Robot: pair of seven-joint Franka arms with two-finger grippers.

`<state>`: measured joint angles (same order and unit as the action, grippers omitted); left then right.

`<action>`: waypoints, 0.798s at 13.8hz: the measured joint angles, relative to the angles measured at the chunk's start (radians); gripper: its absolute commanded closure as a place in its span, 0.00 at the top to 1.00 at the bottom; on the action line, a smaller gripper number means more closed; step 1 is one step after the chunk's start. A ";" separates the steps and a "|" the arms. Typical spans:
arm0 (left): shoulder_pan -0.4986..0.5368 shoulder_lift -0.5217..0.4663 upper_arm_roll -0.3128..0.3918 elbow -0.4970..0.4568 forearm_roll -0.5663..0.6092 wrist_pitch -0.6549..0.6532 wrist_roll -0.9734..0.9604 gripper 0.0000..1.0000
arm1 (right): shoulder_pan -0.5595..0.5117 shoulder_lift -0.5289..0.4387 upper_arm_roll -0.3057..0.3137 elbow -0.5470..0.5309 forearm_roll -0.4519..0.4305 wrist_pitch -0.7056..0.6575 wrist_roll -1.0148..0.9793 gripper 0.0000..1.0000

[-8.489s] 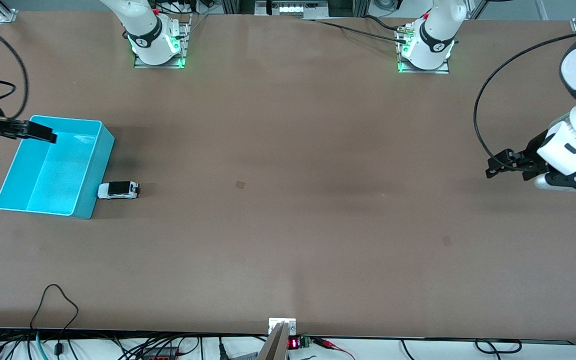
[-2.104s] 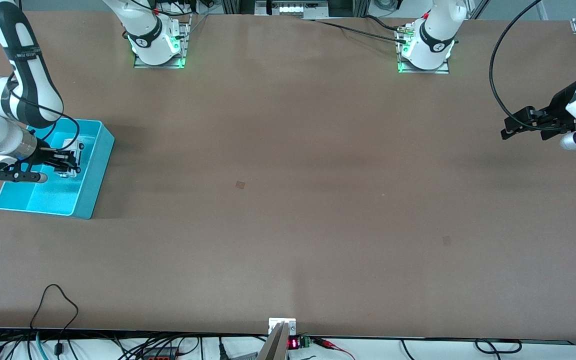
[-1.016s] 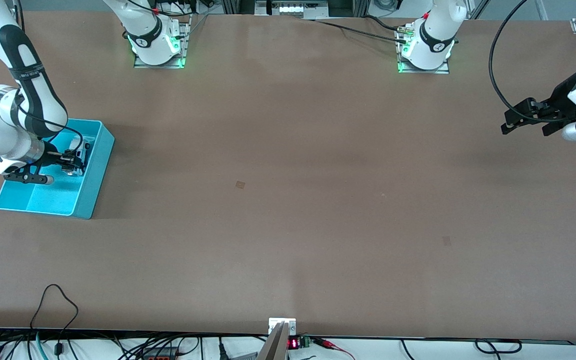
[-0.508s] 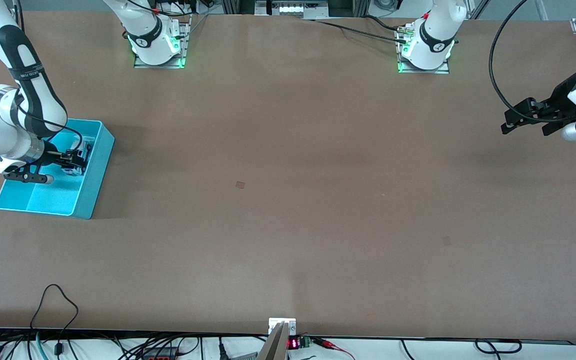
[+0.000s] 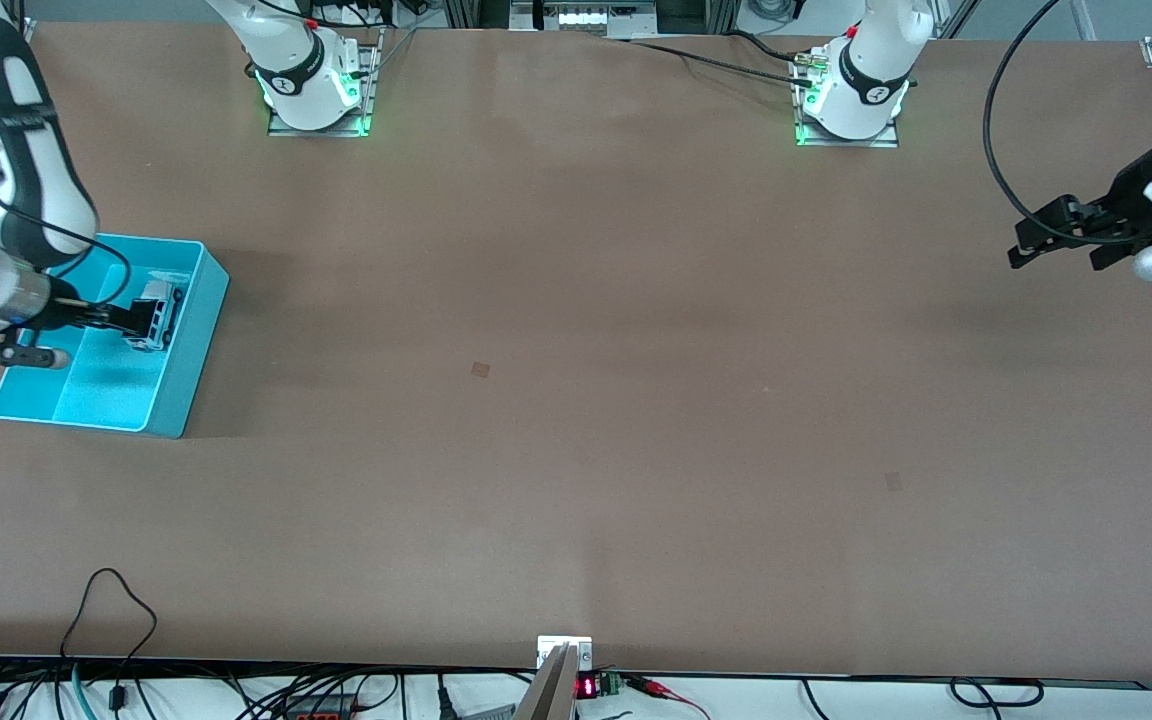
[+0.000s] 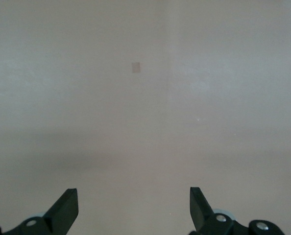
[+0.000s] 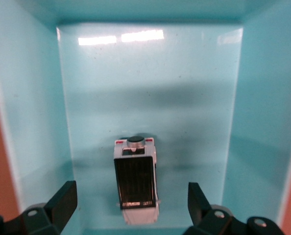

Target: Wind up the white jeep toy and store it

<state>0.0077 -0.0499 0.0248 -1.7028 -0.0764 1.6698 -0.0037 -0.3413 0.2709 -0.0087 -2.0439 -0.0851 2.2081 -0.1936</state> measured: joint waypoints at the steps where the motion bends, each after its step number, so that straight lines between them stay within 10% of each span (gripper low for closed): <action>1: 0.004 -0.010 0.000 0.000 0.000 0.000 0.000 1.00 | 0.002 -0.026 0.002 0.026 0.010 -0.051 0.000 1.00; 11: 0.057 -0.002 -0.006 -0.003 0.000 -0.005 -0.006 1.00 | 0.038 -0.218 0.070 0.314 0.064 -0.438 -0.001 1.00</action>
<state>0.0647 -0.0522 0.0185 -1.7057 -0.0760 1.6652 -0.0102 -0.3037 0.0532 0.0611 -1.7294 -0.0215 1.7697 -0.1950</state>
